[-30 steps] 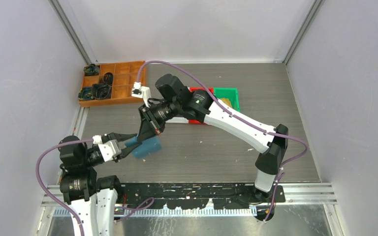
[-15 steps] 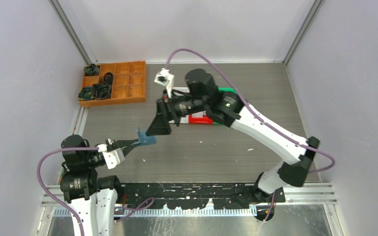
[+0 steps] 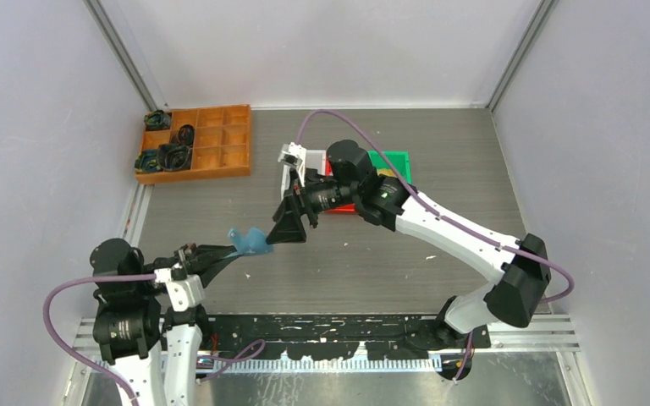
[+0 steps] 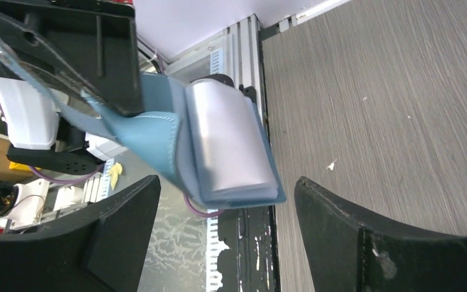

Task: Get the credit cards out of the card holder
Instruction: Open the card holder at the center of the board, then remove the credit card from the card holder.

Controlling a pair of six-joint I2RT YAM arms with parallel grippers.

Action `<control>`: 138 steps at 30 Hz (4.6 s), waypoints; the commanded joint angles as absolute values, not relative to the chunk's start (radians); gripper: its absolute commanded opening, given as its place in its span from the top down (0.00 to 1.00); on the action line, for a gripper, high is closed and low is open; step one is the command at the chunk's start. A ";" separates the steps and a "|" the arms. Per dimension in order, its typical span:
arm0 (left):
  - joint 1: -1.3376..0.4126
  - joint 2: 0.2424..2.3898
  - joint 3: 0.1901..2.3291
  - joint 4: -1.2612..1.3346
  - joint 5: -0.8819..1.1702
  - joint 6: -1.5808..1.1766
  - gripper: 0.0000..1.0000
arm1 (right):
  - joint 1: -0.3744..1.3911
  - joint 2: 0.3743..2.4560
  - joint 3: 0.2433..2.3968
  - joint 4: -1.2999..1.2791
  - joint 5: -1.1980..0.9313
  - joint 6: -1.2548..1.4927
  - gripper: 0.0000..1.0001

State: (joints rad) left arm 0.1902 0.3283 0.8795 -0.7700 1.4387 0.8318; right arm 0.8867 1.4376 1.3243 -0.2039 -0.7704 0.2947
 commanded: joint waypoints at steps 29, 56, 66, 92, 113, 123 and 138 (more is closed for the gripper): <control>0.191 0.450 1.078 -0.738 1.429 0.547 1.00 | 0.976 1.388 1.169 0.403 -0.892 0.628 0.17; 0.189 0.549 1.081 -0.815 1.540 0.238 0.02 | 1.014 1.176 1.312 0.118 -0.804 0.260 0.99; 0.189 0.477 1.109 -0.772 1.594 0.253 0.02 | 1.014 1.279 1.358 0.312 -0.860 0.433 0.99; 0.200 0.407 1.056 -0.658 1.532 0.170 0.10 | 1.016 1.354 1.528 0.171 -0.864 0.361 0.99; 0.202 0.289 0.925 -0.786 1.367 1.398 1.00 | 1.061 1.226 1.377 0.113 -0.805 0.337 0.16; 0.202 0.341 0.687 -0.459 1.299 2.419 1.00 | 1.056 1.070 1.239 -0.010 -0.196 0.435 0.01; 0.200 0.365 0.734 -0.456 1.392 2.632 1.00 | 1.005 1.356 1.327 0.009 -0.456 0.579 0.03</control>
State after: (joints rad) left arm 0.1970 0.3790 0.6876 -0.5217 1.3491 2.0480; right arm 1.0363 1.3651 1.2724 -0.0986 -0.3653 0.4911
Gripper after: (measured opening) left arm 0.129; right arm 0.985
